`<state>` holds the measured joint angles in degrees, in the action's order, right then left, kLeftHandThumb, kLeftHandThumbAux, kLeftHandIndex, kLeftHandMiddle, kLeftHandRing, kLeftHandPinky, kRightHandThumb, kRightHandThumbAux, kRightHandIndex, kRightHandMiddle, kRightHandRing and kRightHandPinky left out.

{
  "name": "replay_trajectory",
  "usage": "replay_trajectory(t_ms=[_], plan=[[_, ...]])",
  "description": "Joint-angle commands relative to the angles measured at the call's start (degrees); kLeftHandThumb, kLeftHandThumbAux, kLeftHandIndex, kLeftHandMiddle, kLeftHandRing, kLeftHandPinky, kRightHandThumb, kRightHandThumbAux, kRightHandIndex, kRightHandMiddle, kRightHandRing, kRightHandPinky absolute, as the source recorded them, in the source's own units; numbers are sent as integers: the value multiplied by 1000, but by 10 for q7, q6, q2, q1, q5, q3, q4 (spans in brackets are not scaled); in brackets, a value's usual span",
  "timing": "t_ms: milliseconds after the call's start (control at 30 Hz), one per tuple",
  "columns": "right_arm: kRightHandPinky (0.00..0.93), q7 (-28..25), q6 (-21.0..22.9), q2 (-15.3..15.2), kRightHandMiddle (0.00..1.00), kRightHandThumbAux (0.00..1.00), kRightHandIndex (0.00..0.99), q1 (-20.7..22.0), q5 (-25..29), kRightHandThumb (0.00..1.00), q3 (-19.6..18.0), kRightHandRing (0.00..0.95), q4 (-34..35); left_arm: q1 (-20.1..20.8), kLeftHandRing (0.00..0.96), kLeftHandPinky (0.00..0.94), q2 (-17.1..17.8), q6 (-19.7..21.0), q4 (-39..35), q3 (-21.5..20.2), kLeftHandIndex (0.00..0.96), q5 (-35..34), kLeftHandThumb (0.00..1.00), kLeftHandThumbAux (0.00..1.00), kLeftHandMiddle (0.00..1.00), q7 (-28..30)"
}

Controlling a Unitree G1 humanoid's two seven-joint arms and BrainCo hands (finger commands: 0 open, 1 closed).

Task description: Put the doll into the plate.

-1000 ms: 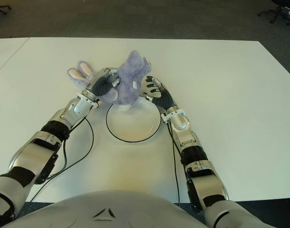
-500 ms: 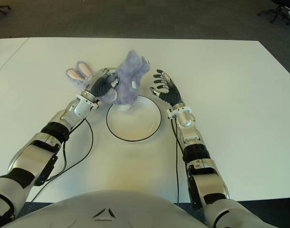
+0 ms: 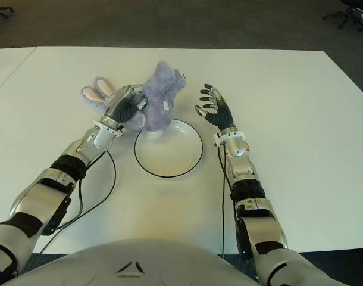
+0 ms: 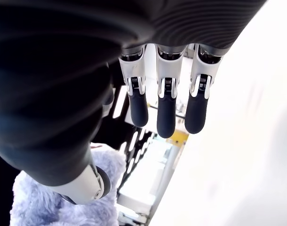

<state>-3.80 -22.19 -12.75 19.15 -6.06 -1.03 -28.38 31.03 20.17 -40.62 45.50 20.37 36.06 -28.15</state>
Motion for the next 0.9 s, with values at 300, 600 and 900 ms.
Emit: replay_trajectory(t_ms=[300,600,900], plan=[[490,85,-163,-3,420,727,403,-27,-78,692,5,468,53,-82,863,864,42,0,-180,-24,443,62,724,691,847,-53],[559,105,-202,2,511,698,354,-25,-97,820,18,532,24,-82,862,852,45,1,-224,-25,442,71,723,693,860,-40],[603,102,-198,6,521,694,360,-36,-96,826,28,572,35,-66,857,857,42,6,-236,-26,441,70,720,694,864,-23]])
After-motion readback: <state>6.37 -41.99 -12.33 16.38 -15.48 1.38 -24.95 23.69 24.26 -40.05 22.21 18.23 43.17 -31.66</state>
